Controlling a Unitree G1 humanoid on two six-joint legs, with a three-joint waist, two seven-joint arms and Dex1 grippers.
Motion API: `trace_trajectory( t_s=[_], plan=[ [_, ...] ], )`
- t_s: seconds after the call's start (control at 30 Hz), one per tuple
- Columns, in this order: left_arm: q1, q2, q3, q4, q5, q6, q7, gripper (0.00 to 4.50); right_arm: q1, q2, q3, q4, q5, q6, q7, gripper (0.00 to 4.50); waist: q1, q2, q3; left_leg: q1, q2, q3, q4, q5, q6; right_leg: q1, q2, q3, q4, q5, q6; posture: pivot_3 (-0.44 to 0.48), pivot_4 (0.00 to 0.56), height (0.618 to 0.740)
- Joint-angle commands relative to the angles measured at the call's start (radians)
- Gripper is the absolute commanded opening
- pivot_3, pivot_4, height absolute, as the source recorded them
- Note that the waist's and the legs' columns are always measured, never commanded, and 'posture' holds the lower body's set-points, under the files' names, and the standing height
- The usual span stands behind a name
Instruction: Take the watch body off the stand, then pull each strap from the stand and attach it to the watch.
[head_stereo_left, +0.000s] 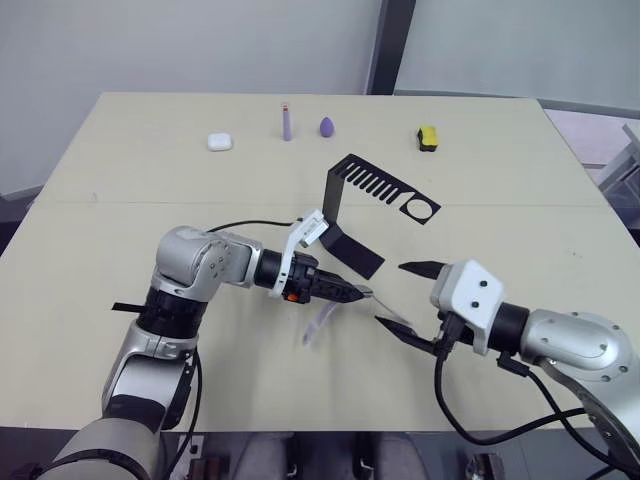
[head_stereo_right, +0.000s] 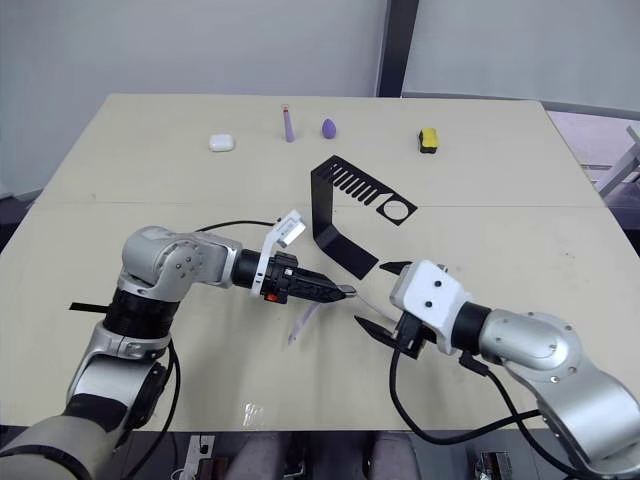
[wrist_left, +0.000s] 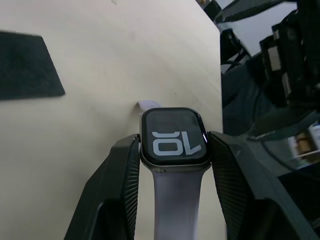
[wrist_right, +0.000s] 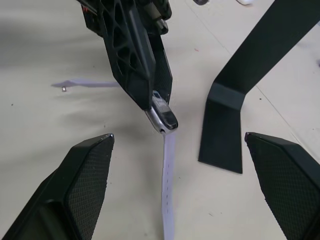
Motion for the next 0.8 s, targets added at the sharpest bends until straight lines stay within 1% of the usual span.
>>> trace_trajectory(
  t_s=[0.03,0.17,0.3,0.33,0.4,0.43,0.5,0.8],
  plan=[
    [-0.059,-0.055,0.112,0.047,-0.036,0.12,0.059,1.61,-0.032,0.029,0.03,-0.028,-0.012,0.068,-0.063,4.44,0.001,0.0,0.0,0.0,0.0,0.0,0.0,0.0,0.0,0.0,0.0,0.0,0.0,0.0,0.0,0.0,0.15,0.74],
    [-0.075,-0.076,0.144,0.074,-0.046,0.137,0.091,1.61,-0.063,0.067,0.065,-0.003,-0.019,0.147,-0.106,4.44,0.0,0.0,0.0,0.0,0.0,0.0,0.0,0.0,0.0,0.0,0.0,0.0,0.0,0.0,0.0,0.0,0.15,0.74],
    [-0.078,-0.084,0.155,0.08,-0.061,0.137,0.101,1.61,-0.083,0.099,0.09,0.026,-0.044,0.172,-0.133,4.44,-0.001,0.0,0.0,0.0,0.0,0.0,0.0,0.0,-0.001,0.0,0.0,0.0,0.0,0.0,-0.001,0.0,0.15,0.74],
    [-0.079,-0.086,0.157,0.083,-0.063,0.137,0.106,1.61,-0.088,0.108,0.092,0.032,-0.049,0.175,-0.138,4.22,-0.001,0.0,0.0,0.0,0.0,0.0,0.0,0.0,-0.001,0.0,-0.001,0.0,0.0,0.0,-0.001,0.0,0.15,0.74],
    [-0.081,-0.09,0.161,0.089,-0.067,0.137,0.115,1.61,-0.096,0.123,0.094,0.04,-0.057,0.177,-0.143,3.59,-0.001,0.0,0.0,0.0,0.0,0.0,0.0,0.0,-0.001,0.0,-0.001,0.0,0.0,0.0,-0.001,0.0,0.15,0.74],
    [-0.081,-0.092,0.163,0.091,-0.069,0.137,0.119,1.61,-0.099,0.128,0.095,0.042,-0.06,0.178,-0.144,3.2,-0.001,0.0,0.0,0.0,0.0,0.0,0.0,0.0,-0.001,-0.001,-0.001,0.0,0.0,0.0,-0.001,0.0,0.15,0.74],
    [-0.083,-0.096,0.165,0.095,-0.075,0.137,0.125,1.61,-0.102,0.134,0.103,0.046,-0.069,0.18,-0.146,2.21,-0.001,0.0,0.0,0.0,0.0,0.0,0.0,0.0,-0.001,-0.001,-0.001,0.0,0.0,0.0,-0.001,0.0,0.15,0.74],
    [-0.088,-0.106,0.175,0.102,-0.1,0.137,0.145,1.61,-0.105,0.158,0.116,0.062,-0.103,0.17,-0.147,2.21,-0.001,0.0,0.0,0.0,0.0,0.0,0.0,0.0,-0.001,-0.001,-0.001,0.0,0.0,0.0,-0.001,0.0,0.15,0.74]
  ],
)
